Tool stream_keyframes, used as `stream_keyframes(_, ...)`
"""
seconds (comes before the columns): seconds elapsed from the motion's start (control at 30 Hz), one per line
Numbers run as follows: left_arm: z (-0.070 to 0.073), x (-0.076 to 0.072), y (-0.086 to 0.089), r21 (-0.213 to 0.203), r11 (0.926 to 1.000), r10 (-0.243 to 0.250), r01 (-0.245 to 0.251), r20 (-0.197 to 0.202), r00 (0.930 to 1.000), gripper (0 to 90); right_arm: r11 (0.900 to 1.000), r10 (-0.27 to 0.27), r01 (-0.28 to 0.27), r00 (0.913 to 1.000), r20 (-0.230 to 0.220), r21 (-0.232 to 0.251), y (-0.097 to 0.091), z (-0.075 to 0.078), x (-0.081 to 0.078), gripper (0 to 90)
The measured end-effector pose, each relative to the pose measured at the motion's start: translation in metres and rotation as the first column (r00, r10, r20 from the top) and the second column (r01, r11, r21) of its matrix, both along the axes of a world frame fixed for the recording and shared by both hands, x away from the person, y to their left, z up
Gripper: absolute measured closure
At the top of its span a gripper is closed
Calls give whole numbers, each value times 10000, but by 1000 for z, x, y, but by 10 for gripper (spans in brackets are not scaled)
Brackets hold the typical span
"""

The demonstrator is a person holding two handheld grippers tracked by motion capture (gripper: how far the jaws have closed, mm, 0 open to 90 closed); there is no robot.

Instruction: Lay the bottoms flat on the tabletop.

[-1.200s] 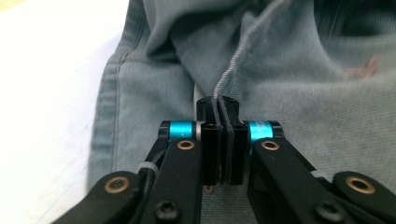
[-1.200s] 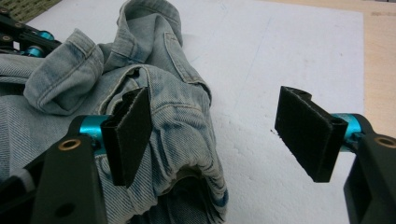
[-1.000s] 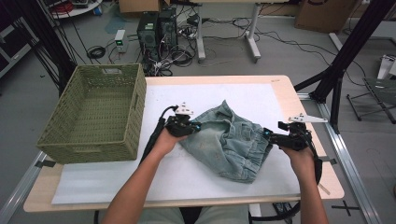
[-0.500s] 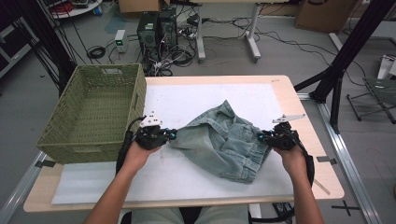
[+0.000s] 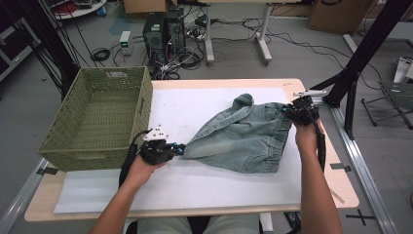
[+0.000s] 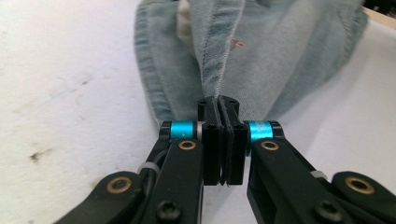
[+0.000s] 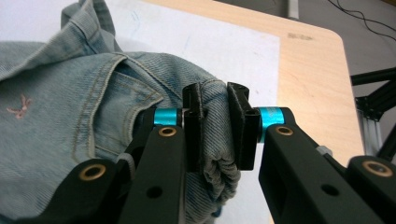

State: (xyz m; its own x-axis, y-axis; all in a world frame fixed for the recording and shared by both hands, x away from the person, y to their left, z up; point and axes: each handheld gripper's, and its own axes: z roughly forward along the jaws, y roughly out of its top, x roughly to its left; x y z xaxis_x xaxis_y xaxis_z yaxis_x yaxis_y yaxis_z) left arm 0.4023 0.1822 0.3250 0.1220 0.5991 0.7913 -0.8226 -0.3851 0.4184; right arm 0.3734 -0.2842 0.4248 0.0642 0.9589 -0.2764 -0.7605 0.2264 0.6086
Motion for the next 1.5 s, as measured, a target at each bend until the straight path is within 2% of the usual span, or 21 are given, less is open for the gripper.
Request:
stream_keyframes(0.07,1,-1,0,2,9998,-223,223,104,9997,870,9999,-73,72,9999,-122,-113,5,1,2,756)
stream_keyframes(0.1,1,-1,1,-66,9991,-426,427,158,9990,825,9998,-142,140,9998,-110,-121,7,0,3,739)
stream_keyframes(0.13,3,-2,2,-178,9979,-622,626,205,9979,744,9998,-68,67,9999,-92,-171,8,-3,4,712)
stream_keyframes(0.17,4,-3,3,-278,9969,-725,734,312,9969,675,9999,33,-33,10000,-56,-159,7,-5,5,650)
stream_keyframes(0.27,4,-5,3,-278,9944,-997,1016,619,9931,648,9987,500,-497,9983,286,-130,3,-16,4,554)
stream_keyframes(0.33,5,-7,1,-255,9937,-1066,1090,820,9909,620,9974,704,-695,9960,559,-169,-1,-27,2,527)
stream_keyframes(0.47,10,-14,-1,-421,9898,-1306,1358,1075,9856,539,9947,1003,-975,9895,1041,-312,-6,-47,1,516)
stream_keyframes(0.57,14,-19,-3,-455,9872,-1457,1526,1286,9809,527,9921,1205,-1147,9843,1286,-514,-9,-62,3,514)
stream_keyframes(0.67,17,-22,-5,-468,9862,-1513,1590,1376,9789,521,9889,1383,-1292,9812,1350,-737,-11,-74,3,514)
stream_keyframes(0.77,19,-22,-7,-449,9857,-1543,1625,1476,9769,519,9870,1385,-1263,9822,1270,-992,-11,-83,6,500)
stream_keyframes(0.9,25,-25,-11,-482,9849,-1578,1664,1468,9765,511,9834,1509,-1387,9832,1030,-1169,-11,-90,13,467)
stream_keyframes(1.0,29,-28,-12,-519,9815,-1748,1844,1510,9730,494,9799,1658,-1536,9819,918,-1273,-9,-96,18,430)
stream_keyframes(1.1,33,-30,-14,-557,9796,-1825,1932,1570,9706,466,9733,1940,-1820,9779,777,-1399,-3,-104,21,311)
stream_keyframes(1.2,34,-30,-14,-522,9755,-2027,2137,1640,9654,465,9656,2095,-2010,9771,358,-1652,5,-113,26,209)
stream_keyframes(1.27,35,-30,-14,-542,9749,-2045,2160,1653,9648,466,9570,2235,-2190,9747,24,-1903,12,-119,30,209)
stream_keyframes(1.3,36,-30,-14,-541,9751,-2037,2150,1640,9652,467,9471,2348,-2367,9714,-348,-2167,18,-123,33,220)
stream_keyframes(1.37,37,-30,-14,-547,9761,-1993,2105,1630,9663,469,9419,2175,-2303,9729,-787,-2446,27,-124,38,316)
stream_keyframes(1.4,38,-30,-14,-584,9758,-1989,2107,1631,9663,469,9433,1926,-2122,9762,-997,-2554,31,-124,42,368)
stream_keyframes(1.43,39,-30,-15,-587,9756,-1997,2116,1635,9661,470,9528,1556,-1771,9823,-1041,-2467,35,-123,45,383)
stream_keyframes(1.47,39,-30,-15,-586,9754,-2004,2124,1638,9659,471,9569,1397,-1635,9837,-1129,-2400,37,-121,49,395)
stream_keyframes(1.5,39,-31,-15,-580,9755,-2002,2121,1650,9658,472,9564,1404,-1669,9823,-1241,-2396,37,-120,52,404)
